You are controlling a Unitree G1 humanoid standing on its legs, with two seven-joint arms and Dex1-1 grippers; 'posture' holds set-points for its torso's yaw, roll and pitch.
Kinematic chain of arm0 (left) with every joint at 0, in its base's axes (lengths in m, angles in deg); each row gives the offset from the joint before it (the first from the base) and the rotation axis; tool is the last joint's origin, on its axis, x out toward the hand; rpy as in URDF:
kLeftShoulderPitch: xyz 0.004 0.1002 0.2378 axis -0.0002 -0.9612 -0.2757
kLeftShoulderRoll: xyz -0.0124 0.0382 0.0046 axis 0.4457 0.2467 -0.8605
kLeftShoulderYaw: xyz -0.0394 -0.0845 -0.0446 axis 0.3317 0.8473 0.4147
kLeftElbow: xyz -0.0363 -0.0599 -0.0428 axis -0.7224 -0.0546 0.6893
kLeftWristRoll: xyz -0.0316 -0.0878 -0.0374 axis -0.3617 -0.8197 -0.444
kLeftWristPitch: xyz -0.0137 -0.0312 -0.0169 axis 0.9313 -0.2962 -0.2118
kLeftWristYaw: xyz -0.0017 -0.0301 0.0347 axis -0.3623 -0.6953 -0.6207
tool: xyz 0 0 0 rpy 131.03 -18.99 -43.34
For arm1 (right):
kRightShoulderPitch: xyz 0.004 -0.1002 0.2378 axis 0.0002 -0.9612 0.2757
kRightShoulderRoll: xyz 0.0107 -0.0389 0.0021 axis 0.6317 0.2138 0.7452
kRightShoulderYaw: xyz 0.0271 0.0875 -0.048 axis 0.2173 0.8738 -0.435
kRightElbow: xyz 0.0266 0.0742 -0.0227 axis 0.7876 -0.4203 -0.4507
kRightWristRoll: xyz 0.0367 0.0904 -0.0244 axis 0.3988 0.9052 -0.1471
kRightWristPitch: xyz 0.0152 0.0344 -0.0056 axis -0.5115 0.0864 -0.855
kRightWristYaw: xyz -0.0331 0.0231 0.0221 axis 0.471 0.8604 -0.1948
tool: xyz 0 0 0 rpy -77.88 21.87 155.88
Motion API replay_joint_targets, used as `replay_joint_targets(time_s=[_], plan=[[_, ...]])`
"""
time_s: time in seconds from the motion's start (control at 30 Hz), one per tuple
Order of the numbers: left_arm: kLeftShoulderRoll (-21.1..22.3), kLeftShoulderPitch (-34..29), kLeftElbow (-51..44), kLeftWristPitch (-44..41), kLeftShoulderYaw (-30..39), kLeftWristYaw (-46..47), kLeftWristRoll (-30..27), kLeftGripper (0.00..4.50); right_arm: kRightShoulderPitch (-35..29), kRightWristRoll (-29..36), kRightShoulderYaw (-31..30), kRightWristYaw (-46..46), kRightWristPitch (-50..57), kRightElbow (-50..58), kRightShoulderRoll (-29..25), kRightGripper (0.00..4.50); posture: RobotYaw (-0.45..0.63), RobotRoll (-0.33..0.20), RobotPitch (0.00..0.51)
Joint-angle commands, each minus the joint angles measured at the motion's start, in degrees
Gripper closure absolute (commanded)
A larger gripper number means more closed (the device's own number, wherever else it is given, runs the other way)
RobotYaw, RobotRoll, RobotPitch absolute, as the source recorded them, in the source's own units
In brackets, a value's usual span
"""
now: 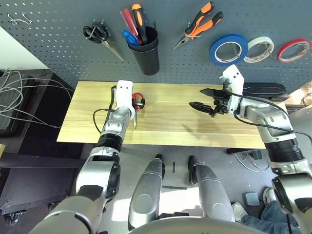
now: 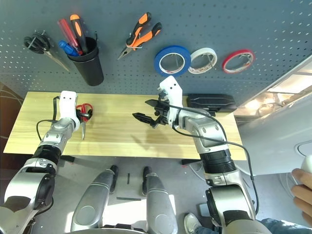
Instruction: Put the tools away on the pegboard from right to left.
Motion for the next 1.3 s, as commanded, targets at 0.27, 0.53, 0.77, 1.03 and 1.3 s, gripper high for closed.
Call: replay_joint_targets(time_s=[0.27,0.53,0.77,1.03,1.3], plan=[[1.98,5.31,14.79,5.37,1.22,4.17,2.02,0.01,-0.25,1.08,-0.74,0.95,3.16,4.47,0.96,0.0,0.06,0.0,0.347],[3.22,5.55,16.54,5.86,2.11,6.43,2.08,0.01,-0.36,1.6,-0.56,1.38,4.68,6.38,1.04,0.0,0.03,0.0,0.359],[4.44,4.86,17.16,6.53,3.16,8.87,2.17,0.01,-0.63,2.71,-0.23,2.23,6.52,8.77,0.6,0.0,-0.01,0.0,0.371],[4.3,4.04,17.63,5.7,3.06,9.34,2.91,0.01,-1.14,4.01,0.25,3.12,9.5,12.19,-0.26,0.0,-0.04,0.0,0.394],[3.43,3.95,17.69,4.76,2.59,10.54,4.15,0.01,-1.54,6.12,0.67,4.81,12.54,15.71,-0.35,0.0,-0.05,0.0,0.425]])
